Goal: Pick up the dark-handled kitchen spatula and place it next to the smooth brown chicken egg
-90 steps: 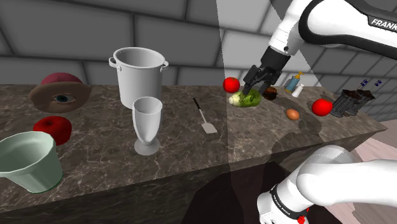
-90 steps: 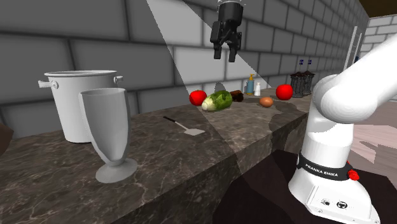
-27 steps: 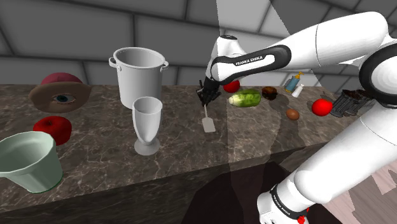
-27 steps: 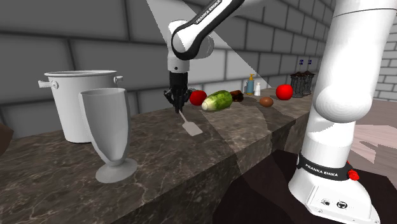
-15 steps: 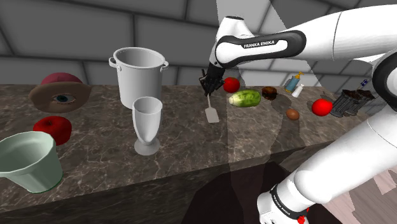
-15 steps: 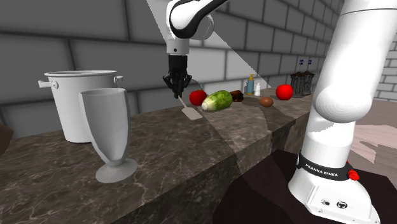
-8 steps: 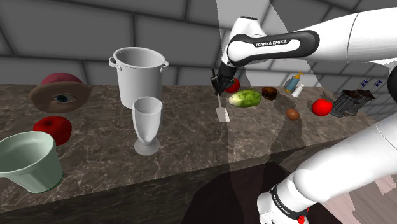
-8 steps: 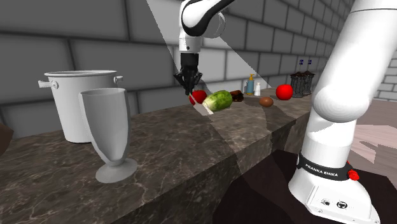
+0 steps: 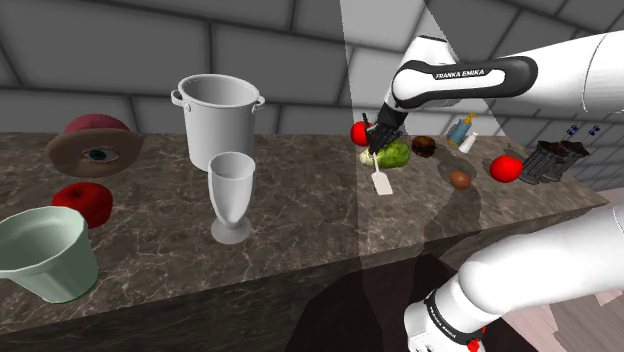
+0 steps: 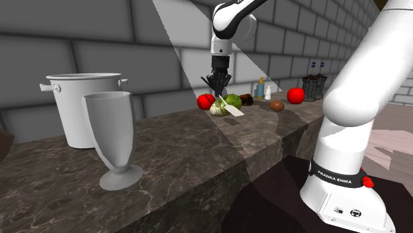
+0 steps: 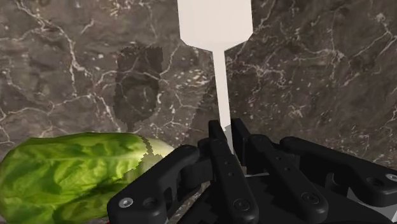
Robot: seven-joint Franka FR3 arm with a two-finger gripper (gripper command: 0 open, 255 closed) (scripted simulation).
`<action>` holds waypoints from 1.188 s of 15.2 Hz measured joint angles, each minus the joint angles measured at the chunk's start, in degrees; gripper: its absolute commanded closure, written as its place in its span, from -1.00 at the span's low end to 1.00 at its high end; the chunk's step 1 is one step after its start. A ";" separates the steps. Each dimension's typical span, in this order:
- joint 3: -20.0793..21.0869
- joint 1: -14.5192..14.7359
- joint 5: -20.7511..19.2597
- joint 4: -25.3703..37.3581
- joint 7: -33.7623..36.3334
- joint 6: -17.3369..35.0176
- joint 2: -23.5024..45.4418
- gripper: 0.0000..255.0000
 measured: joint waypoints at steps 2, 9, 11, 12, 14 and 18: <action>-1.84 -1.14 -0.52 -1.08 -2.65 -0.19 -1.30 1.00; -8.61 -5.39 -2.92 -3.57 -12.04 -0.86 -4.62 1.00; -10.89 -6.73 -3.69 -3.71 -15.10 -0.68 -4.70 1.00; -12.04 -7.34 -4.00 -3.09 -16.69 -0.99 -4.44 1.00; -14.30 -8.67 -4.79 -3.33 -19.75 -0.88 -4.68 1.00; -18.44 -10.81 -5.86 -1.86 -25.42 -1.33 -3.89 1.00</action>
